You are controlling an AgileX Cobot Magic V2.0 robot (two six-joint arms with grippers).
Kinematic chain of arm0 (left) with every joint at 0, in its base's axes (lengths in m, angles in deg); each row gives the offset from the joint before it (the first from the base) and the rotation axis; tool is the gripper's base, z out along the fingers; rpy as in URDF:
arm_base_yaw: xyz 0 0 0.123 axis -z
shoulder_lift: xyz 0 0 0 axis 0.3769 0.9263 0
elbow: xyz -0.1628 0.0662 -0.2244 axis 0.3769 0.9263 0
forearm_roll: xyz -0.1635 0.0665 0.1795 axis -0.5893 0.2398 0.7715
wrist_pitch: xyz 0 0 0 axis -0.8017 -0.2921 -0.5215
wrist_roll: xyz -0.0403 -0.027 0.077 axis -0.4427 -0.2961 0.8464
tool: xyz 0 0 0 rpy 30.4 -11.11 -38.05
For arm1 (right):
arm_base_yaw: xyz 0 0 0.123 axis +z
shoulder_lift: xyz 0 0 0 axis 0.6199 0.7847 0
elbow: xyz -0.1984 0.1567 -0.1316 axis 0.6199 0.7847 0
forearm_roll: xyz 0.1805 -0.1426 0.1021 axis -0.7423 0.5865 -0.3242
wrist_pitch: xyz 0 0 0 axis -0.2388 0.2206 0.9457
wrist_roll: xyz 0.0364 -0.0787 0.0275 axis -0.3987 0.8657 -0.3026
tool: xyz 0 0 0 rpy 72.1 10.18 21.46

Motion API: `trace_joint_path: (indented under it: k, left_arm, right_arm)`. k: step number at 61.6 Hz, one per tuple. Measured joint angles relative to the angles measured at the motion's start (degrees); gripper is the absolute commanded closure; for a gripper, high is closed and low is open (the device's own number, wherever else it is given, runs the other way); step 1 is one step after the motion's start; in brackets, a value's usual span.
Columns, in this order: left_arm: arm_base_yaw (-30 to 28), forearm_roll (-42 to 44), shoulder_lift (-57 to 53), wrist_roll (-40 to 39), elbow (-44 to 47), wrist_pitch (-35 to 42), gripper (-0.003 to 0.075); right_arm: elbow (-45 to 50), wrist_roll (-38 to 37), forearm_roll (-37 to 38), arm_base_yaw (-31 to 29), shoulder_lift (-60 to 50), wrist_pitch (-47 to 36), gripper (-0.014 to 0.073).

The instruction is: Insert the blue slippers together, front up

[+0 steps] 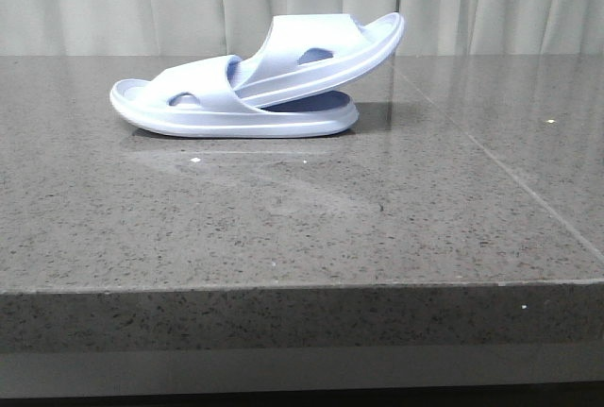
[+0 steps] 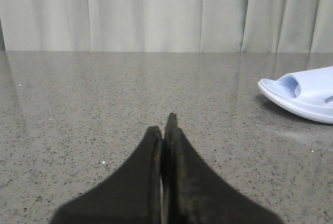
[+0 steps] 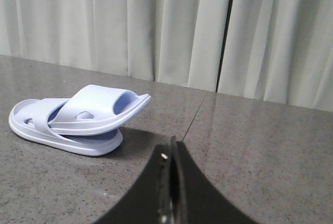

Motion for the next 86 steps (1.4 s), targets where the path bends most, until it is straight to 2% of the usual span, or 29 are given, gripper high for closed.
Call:
trace_joint_path:
  k: [10,16,23,38,86]
  left_arm:
    - [0.0,0.0,0.0,-0.1,0.0,0.0,0.0741]
    - [0.0,0.0,0.0,-0.1,0.0,0.0,0.0741]
    - [0.0,0.0,0.0,-0.1,0.0,0.0,0.0741]
    - [0.0,0.0,0.0,-0.1,0.0,0.0,0.0741]
    - [0.0,0.0,0.0,-0.1,0.0,0.0,0.0741]
  right_arm:
    - [6.3,-15.9,12.9,-1.9,0.0,-4.4,0.0700]
    - [9.6,-24.7,16.4,-5.5,-1.1,-4.4,0.0700]
    - [13.2,-29.1,17.8,-7.9,-5.0,-3.0,0.0700]
    - [16.6,-30.0,19.0,-8.7,-13.3,1.3,0.0700]
    - [16.6,-30.2,21.2,-8.8,-13.7,3.4,0.0700]
